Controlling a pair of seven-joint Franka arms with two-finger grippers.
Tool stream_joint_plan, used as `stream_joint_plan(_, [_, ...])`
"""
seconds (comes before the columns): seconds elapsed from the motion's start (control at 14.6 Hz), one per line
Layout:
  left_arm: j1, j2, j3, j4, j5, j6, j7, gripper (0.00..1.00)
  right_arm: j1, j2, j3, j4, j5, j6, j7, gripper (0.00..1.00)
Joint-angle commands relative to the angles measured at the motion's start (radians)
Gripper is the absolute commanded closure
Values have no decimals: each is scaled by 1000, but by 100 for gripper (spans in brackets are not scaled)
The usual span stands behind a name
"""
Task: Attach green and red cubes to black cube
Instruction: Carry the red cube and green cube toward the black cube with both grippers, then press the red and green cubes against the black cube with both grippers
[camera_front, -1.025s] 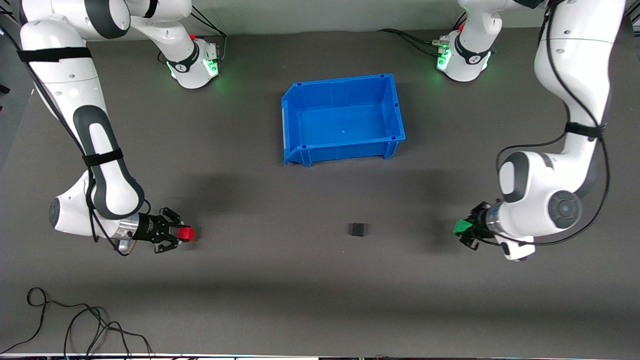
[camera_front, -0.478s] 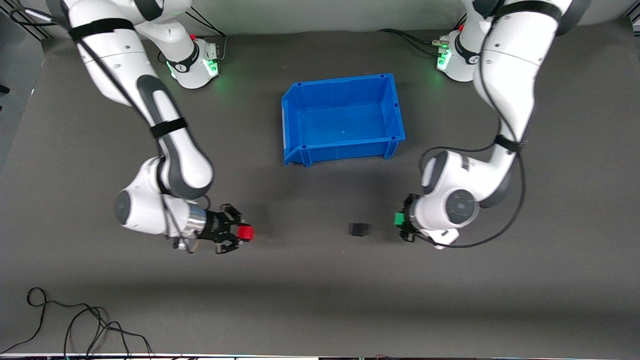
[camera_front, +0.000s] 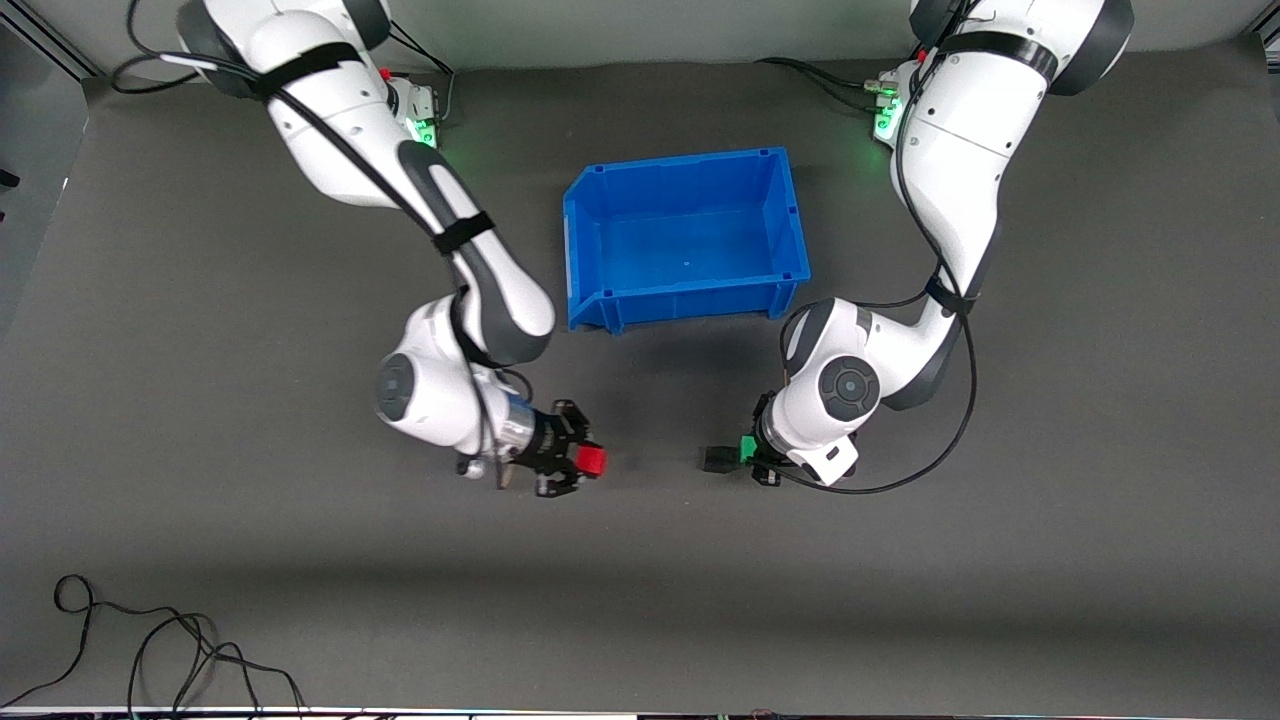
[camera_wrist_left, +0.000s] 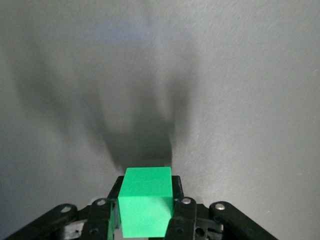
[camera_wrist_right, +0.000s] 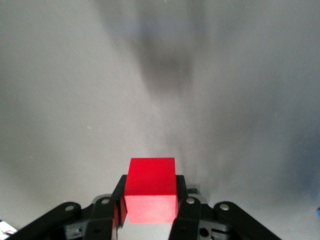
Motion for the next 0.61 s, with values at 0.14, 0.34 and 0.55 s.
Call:
stream_joint_plan(0.14, [-13, 80, 8, 94, 18, -3, -20, 100, 84, 117, -19, 104, -4, 93, 115, 83])
stream_joint_plan(0.34, [-14, 89, 8, 111, 22, -3, -11, 100, 118, 165, -21, 133, -47, 139, 178, 83])
stream_joint_plan(0.55, [-14, 88, 8, 114, 18, -3, -14, 100, 136, 208, -21, 197, -110, 139, 273, 83])
